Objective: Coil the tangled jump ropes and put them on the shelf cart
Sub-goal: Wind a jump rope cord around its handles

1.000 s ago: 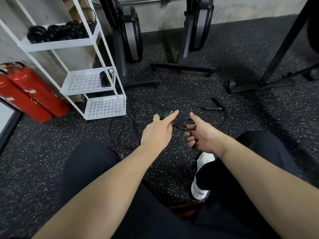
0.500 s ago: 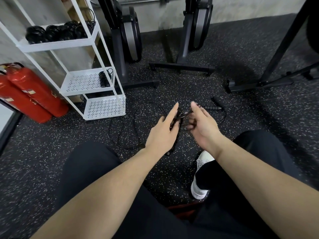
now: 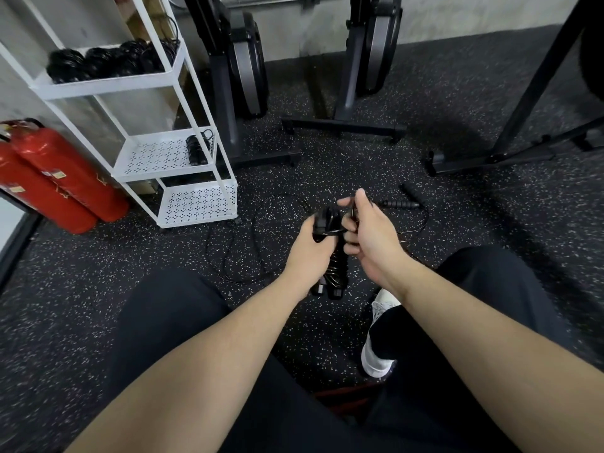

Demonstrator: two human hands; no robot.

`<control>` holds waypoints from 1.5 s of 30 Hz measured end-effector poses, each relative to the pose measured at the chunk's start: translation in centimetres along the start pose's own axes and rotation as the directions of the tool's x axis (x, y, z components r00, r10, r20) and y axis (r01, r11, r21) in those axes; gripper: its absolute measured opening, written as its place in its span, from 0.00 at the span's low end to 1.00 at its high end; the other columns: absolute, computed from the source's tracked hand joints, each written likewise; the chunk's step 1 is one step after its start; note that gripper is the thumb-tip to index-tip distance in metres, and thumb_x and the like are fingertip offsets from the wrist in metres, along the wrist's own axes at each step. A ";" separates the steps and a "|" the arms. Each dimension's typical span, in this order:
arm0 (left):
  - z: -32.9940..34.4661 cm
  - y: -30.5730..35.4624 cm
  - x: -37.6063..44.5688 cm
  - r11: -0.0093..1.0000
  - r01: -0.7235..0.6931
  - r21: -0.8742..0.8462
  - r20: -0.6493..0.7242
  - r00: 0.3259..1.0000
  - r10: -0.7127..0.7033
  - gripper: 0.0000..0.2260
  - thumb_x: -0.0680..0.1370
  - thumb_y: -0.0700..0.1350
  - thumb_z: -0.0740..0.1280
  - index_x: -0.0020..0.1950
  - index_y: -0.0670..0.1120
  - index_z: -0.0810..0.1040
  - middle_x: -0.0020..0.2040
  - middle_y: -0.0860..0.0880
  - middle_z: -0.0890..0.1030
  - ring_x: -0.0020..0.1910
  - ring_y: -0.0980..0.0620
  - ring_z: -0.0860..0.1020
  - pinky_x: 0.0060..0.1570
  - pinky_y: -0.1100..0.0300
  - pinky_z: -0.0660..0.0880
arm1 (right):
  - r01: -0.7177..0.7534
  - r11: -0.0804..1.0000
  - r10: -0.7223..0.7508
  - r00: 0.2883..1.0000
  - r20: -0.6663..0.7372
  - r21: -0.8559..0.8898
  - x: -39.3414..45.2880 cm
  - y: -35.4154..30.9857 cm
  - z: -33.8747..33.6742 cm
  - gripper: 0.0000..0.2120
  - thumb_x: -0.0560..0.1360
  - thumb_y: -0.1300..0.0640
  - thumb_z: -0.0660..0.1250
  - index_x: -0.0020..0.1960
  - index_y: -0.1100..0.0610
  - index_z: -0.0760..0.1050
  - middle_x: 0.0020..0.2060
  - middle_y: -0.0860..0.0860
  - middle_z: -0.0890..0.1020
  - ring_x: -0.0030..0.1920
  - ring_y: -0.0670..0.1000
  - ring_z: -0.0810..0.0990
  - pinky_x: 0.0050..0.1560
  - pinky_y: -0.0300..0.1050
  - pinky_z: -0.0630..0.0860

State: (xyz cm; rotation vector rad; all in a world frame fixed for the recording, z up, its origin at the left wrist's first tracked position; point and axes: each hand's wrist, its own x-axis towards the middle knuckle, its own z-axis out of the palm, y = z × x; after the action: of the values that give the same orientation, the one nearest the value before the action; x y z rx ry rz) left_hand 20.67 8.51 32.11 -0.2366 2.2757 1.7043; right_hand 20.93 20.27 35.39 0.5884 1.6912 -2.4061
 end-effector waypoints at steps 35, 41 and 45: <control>-0.6 -0.5 0.3 0.952 0.138 -0.275 0.176 0.980 -0.092 0.10 0.81 0.54 0.69 0.62 0.62 0.77 0.57 0.52 0.84 0.55 0.50 0.84 0.54 0.51 0.82 | 0.074 0.982 -0.084 0.995 -0.057 -0.172 0.7 0.3 -1.4 0.12 0.76 0.51 0.75 0.59 0.49 0.82 0.30 0.45 0.78 0.30 0.39 0.73 0.33 0.34 0.69; -0.7 -0.6 0.7 0.912 0.183 -0.367 0.096 0.983 -0.159 0.12 0.80 0.50 0.71 0.63 0.59 0.77 0.58 0.49 0.84 0.56 0.46 0.84 0.60 0.42 0.81 | 0.031 0.978 -0.036 0.999 -0.022 -0.208 0.4 0.6 -1.3 0.15 0.82 0.41 0.63 0.49 0.48 0.84 0.42 0.51 0.84 0.33 0.46 0.72 0.36 0.43 0.70; -1.0 -0.7 1.0 0.849 0.200 -0.488 0.049 0.978 -0.202 0.16 0.80 0.49 0.71 0.67 0.56 0.75 0.59 0.46 0.84 0.56 0.43 0.84 0.58 0.39 0.81 | 0.010 0.959 -0.002 1.000 0.028 -0.285 0.7 1.1 -0.8 0.23 0.85 0.42 0.55 0.46 0.49 0.86 0.44 0.52 0.83 0.41 0.51 0.74 0.43 0.47 0.71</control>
State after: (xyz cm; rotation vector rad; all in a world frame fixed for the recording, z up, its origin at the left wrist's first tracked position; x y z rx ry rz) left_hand 19.79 7.41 31.44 -0.5631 1.7001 2.1323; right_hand 20.79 20.67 33.92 0.5028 1.9802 -2.1053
